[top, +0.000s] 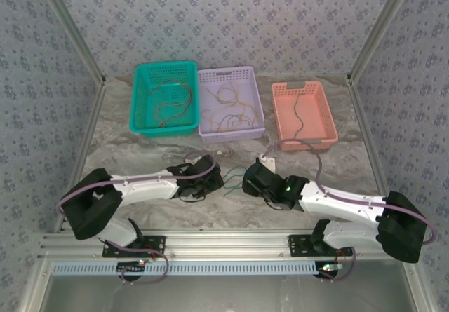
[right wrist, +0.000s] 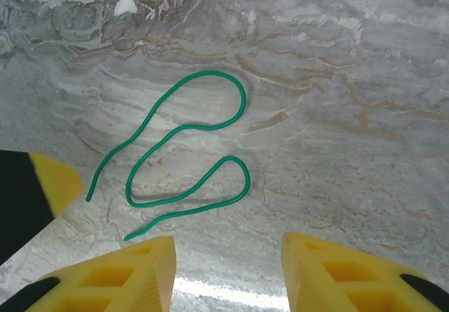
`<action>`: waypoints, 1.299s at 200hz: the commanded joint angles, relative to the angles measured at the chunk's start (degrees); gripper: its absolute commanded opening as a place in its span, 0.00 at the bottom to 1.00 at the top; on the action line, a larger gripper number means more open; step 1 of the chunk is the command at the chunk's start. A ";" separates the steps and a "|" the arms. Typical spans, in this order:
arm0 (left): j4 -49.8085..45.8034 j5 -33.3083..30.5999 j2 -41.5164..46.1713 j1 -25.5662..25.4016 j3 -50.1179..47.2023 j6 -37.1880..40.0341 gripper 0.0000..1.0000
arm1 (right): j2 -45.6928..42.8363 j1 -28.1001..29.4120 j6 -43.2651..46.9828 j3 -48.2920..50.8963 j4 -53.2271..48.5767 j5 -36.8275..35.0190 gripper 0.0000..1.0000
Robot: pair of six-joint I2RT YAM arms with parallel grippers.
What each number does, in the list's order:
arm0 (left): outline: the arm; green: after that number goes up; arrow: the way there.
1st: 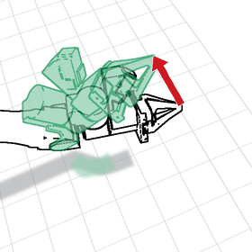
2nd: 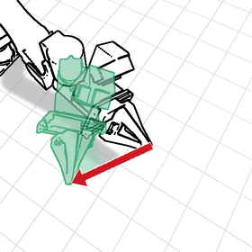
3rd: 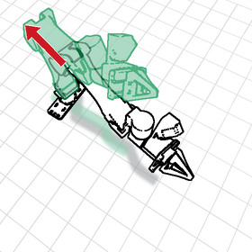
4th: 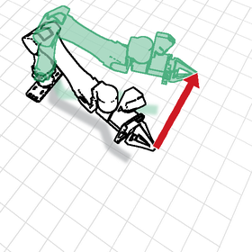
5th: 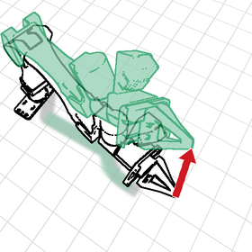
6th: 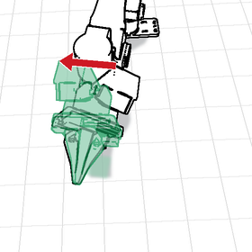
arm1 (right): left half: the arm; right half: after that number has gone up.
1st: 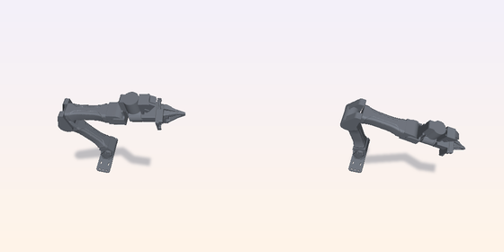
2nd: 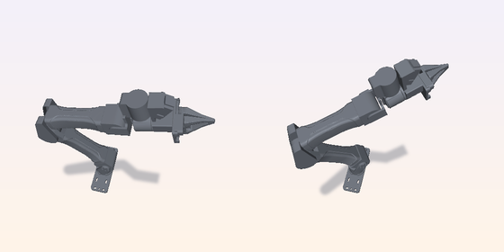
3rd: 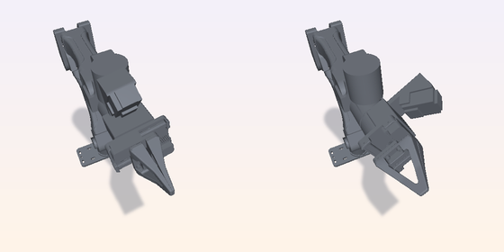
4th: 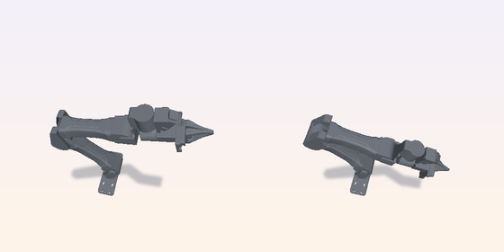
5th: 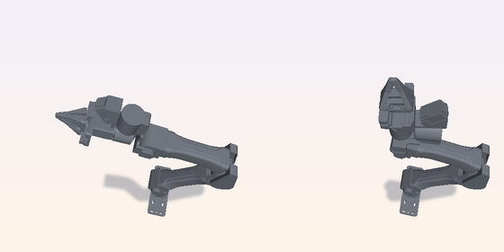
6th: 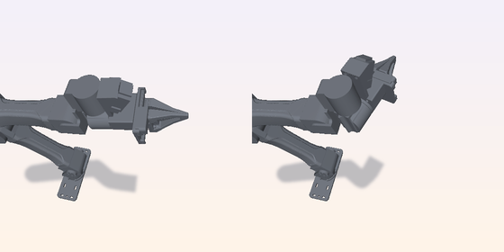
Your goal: Untangle the cables
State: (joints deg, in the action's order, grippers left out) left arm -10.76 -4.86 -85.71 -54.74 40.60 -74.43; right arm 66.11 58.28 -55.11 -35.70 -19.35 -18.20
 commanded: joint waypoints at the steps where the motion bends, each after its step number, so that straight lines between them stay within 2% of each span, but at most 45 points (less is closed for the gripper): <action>1: 3.62 3.41 -2.65 -0.01 2.61 -2.90 0.56 | -0.93 0.26 -2.50 0.43 0.41 -2.96 0.46; 26: 4.76 3.81 -4.75 -0.02 3.37 -3.32 0.53 | -0.83 0.11 -2.80 1.40 1.34 -2.83 0.46; 54: 6.06 4.49 -5.59 -0.09 3.26 -3.46 0.43 | 0.80 -0.52 -3.68 2.04 2.98 -1.94 0.46; 112: 7.93 5.05 -8.58 -0.89 3.61 -4.32 0.25 | 12.29 -4.41 -1.45 -0.02 8.99 3.04 0.48; 132: 8.30 4.74 -8.77 -0.90 3.35 -4.40 0.21 | 16.20 -6.54 0.15 -1.01 11.01 5.76 0.45; 172: 9.05 4.74 -9.12 -0.89 3.33 -4.49 0.09 | 20.53 -6.19 -1.76 -1.71 14.13 8.08 0.44; 198: 9.69 4.71 -8.86 -0.89 3.01 -4.62 0.00 | 23.06 -6.07 -3.77 -1.48 15.71 8.66 0.33; 237: 11.56 3.77 -5.09 -0.89 0.86 -5.18 0.00 | 21.01 -5.59 -4.70 0.29 16.71 6.67 0.23; 260: 11.24 2.91 -0.19 -0.42 0.00 -3.97 0.00 | 16.58 -5.76 -3.30 1.33 16.09 4.94 0.06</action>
State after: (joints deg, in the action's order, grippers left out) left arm -0.95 -1.72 -91.46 -55.29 41.78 -78.32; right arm 84.88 51.90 -58.30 -35.90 -7.05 -14.61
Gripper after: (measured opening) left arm 0.043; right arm 0.135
